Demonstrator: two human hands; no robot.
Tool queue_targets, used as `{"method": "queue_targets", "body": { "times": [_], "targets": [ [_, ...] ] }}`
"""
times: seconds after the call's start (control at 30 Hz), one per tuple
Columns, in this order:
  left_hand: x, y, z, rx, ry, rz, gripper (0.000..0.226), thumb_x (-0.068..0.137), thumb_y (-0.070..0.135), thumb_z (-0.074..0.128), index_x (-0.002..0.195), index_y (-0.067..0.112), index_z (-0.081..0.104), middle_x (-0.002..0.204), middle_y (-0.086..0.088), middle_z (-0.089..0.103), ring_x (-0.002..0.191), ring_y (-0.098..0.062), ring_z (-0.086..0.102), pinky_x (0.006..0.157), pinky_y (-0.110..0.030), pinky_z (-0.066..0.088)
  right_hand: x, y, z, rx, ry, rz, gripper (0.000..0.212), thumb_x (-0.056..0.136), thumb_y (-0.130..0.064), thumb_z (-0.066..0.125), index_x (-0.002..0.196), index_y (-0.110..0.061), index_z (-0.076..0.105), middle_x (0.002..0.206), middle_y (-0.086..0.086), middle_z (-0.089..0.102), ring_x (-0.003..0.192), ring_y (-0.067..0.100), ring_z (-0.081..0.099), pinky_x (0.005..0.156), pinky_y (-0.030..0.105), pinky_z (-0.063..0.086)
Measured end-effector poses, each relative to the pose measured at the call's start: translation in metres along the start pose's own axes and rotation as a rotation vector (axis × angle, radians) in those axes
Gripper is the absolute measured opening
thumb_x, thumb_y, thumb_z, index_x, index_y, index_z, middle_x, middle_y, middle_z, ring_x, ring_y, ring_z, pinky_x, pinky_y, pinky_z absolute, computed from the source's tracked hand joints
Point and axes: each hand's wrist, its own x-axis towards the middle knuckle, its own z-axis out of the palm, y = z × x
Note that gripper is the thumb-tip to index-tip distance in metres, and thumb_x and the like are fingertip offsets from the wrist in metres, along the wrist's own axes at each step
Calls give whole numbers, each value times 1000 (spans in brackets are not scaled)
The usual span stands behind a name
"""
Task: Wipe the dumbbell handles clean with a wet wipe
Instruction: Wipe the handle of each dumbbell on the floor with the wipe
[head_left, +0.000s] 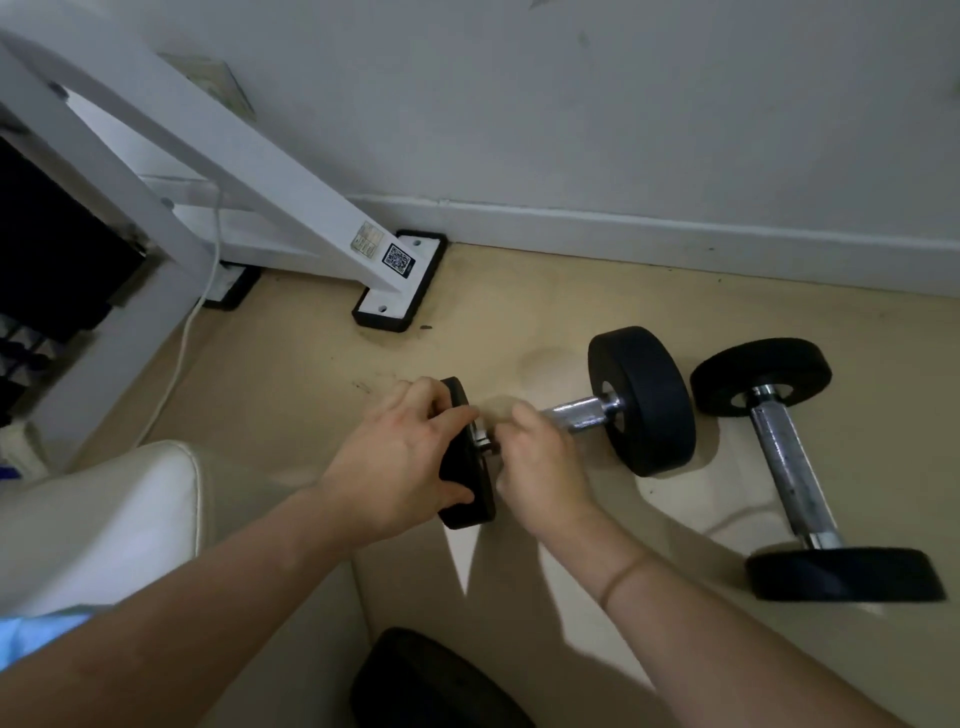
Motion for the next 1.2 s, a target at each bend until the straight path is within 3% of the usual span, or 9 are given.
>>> {"method": "queue_targets", "body": {
  "times": [0.07,0.2,0.37,0.53,0.7,0.87,0.97,1.1,1.2],
  "targets": [
    [1,3,-1,-127,-19,-35,73,75,48,70,138,25,43,108,4,43,98,-16,47,83,-24,38,-7,-6,-3,-4,-96,-86,29,41,0,83,61,-8,64,69,5,55,47,23,54,40,25,44],
    [0,6,4,-190,-16,-85,78,77,43,73,142,21,36,114,3,40,111,-17,40,92,-22,33,7,29,-31,-185,-69,220,19,81,-6,57,97,-11,66,100,8,53,81,28,59,66,32,42],
    [-10,16,5,-139,-91,-89,93,71,50,75,146,20,27,130,-1,29,121,-20,35,103,-29,38,-10,-9,-28,-148,-287,-47,19,83,-5,55,100,-6,63,105,10,49,92,30,56,72,37,44],
    [-23,28,7,-13,-89,-43,81,81,51,64,144,26,21,135,-2,22,115,-25,44,92,-34,47,-5,23,-50,-313,-234,91,21,85,-2,52,103,-6,62,107,11,50,92,28,58,78,36,46],
    [-16,20,9,-267,-128,-151,103,72,47,75,150,27,11,155,0,9,138,-23,28,107,-32,35,-55,3,-28,-111,-336,-50,26,78,0,55,101,-9,65,105,9,56,93,33,61,71,34,44],
    [-14,16,8,-127,-189,-101,96,78,56,65,150,18,13,158,-3,13,142,-20,23,112,-34,30,-50,22,-49,206,80,99,31,87,-2,57,116,-11,65,101,2,59,84,16,58,80,20,44],
    [-14,18,5,15,-204,-60,89,73,59,67,142,21,25,144,-4,32,119,-26,48,94,-40,49,-28,23,-84,509,-55,279,31,90,-3,54,117,-12,65,92,-4,56,85,12,56,76,14,40],
    [-8,39,4,223,-318,-32,72,79,51,65,134,19,33,129,-13,36,110,-30,49,85,-42,51,-23,46,-143,948,-369,577,25,85,10,52,104,-1,65,88,8,61,83,20,61,80,31,54],
    [0,38,3,307,-399,-29,64,86,45,57,138,19,29,134,-20,28,117,-33,40,92,-39,44,-40,64,-188,847,-521,630,22,86,9,48,102,1,60,93,16,59,79,21,57,70,29,51]
  ]
}}
